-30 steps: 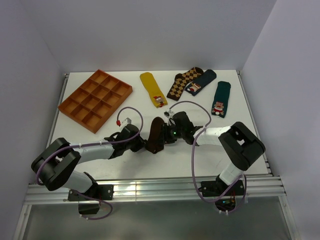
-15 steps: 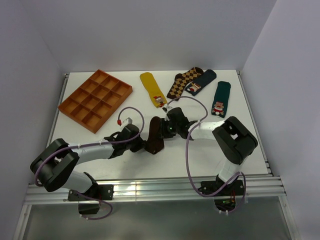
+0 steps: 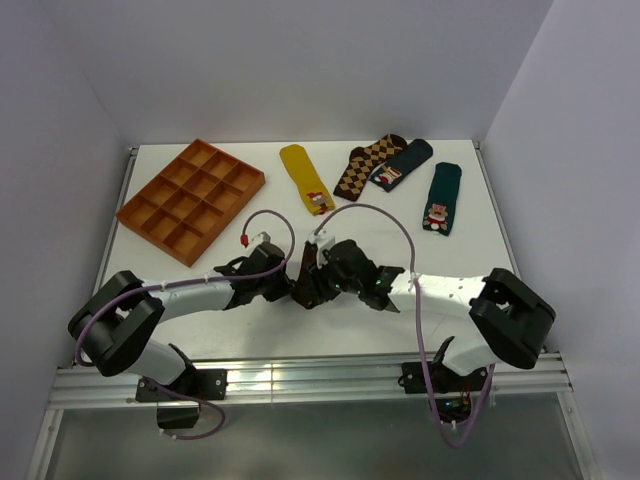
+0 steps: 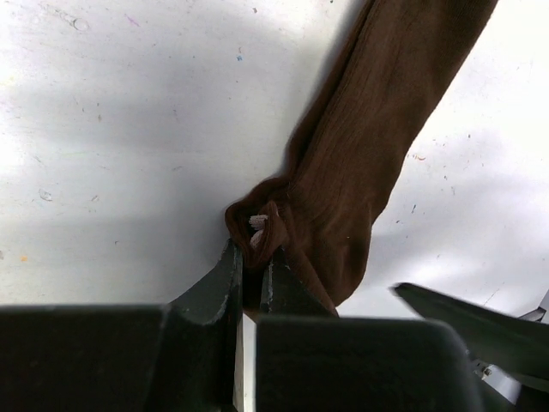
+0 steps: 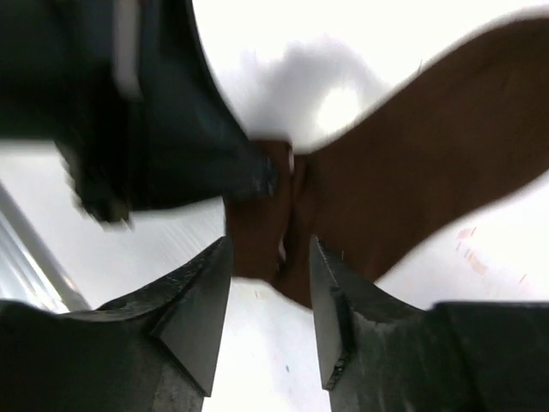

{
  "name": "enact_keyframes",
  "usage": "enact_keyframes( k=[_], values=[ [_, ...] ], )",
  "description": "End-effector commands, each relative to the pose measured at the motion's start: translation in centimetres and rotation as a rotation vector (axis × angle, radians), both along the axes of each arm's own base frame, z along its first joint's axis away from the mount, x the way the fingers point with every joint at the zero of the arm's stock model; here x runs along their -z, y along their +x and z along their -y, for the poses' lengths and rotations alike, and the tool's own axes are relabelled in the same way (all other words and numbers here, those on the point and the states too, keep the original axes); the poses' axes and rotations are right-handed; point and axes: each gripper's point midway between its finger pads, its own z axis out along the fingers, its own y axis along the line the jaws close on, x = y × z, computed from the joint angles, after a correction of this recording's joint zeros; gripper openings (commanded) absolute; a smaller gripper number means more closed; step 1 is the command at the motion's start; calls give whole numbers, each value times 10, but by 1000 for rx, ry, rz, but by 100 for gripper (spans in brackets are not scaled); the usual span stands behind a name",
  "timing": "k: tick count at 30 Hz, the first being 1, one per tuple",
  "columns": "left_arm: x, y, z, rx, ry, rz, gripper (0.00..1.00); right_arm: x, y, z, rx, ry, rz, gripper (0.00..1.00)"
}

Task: Roll the socks
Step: Roll the sock at the center of the board.

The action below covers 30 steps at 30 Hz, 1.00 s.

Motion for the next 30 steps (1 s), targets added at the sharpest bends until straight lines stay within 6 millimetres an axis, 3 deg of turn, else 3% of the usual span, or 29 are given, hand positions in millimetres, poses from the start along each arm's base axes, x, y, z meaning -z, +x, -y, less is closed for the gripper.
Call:
enact_keyframes(
  k=[1, 4, 13, 20, 30],
  values=[
    [18, -15, -15, 40, 107, -57, 0, 14, -5, 7, -14, -87, 97, 50],
    [16, -14, -15, 45, 108, -46, 0, 16, -7, 4, 9, -62, 79, 49],
    [11, -16, -12, 70, 67, -15, 0, 11, 41, 18, 208, -43, 22, 45],
    [4, -17, -3, 122, 14, 19, 0, 40, 76, 17, 278, -108, -66, 44],
    [-24, -28, 17, 309, -114, 154, 0, 67, 91, 24, 311, -191, -131, 44]
  ],
)
